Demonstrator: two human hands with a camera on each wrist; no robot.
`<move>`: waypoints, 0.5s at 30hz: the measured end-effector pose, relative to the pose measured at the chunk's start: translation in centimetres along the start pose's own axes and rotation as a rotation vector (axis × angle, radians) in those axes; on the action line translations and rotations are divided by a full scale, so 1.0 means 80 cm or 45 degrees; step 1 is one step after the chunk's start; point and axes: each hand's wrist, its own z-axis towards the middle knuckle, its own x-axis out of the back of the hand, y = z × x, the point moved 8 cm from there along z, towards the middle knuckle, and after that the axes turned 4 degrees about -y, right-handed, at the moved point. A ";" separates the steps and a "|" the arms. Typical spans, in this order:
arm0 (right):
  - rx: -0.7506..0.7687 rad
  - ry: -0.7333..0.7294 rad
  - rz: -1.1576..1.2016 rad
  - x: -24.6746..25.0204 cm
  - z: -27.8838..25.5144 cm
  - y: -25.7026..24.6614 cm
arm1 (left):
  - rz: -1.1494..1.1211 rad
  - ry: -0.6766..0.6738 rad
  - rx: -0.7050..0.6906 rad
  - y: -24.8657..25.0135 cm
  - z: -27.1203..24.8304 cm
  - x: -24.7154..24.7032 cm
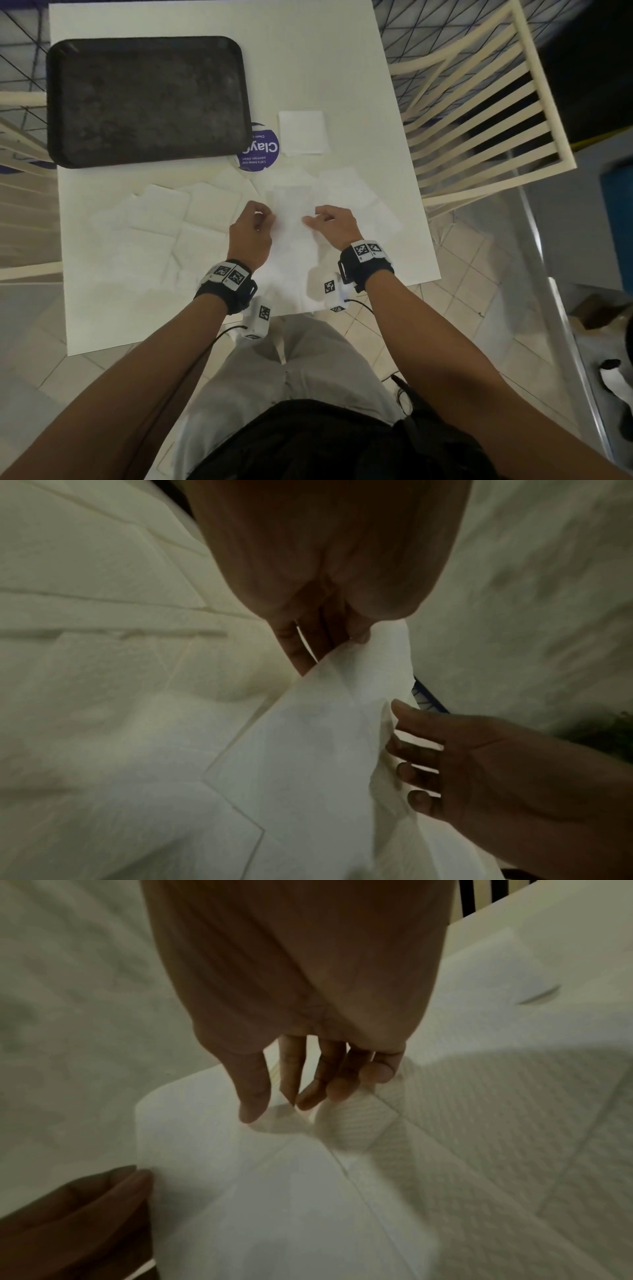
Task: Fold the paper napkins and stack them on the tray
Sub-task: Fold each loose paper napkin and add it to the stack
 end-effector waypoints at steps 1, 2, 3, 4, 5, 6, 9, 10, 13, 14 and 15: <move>0.021 -0.012 -0.009 -0.002 -0.001 -0.005 | -0.019 -0.012 0.013 0.000 0.000 0.001; 0.042 -0.023 -0.029 -0.003 -0.002 -0.008 | -0.033 -0.015 0.025 0.001 0.000 0.004; 0.073 -0.034 -0.043 -0.004 -0.003 -0.013 | -0.050 -0.009 0.032 0.002 0.000 0.007; 0.102 -0.046 -0.055 -0.004 -0.004 -0.018 | -0.069 0.001 0.044 0.001 0.000 0.011; 0.137 -0.061 -0.048 -0.005 -0.006 -0.024 | -0.098 0.011 0.061 0.000 0.001 0.015; 0.155 -0.081 -0.041 -0.007 -0.007 -0.029 | -0.126 0.008 0.090 -0.002 0.003 0.018; 0.198 -0.107 -0.007 -0.011 -0.011 -0.043 | -0.157 -0.105 0.170 -0.010 0.007 0.018; 0.204 -0.110 0.011 -0.012 -0.012 -0.048 | -0.142 -0.146 0.168 -0.009 0.008 0.018; 0.199 -0.093 0.061 -0.015 -0.010 -0.053 | -0.178 -0.170 0.132 -0.003 0.009 0.023; 0.191 -0.089 0.068 -0.016 -0.010 -0.054 | -0.214 -0.159 0.143 -0.002 0.009 0.026; 0.200 -0.104 0.076 -0.018 -0.009 -0.056 | -0.266 -0.149 0.151 -0.005 0.010 0.028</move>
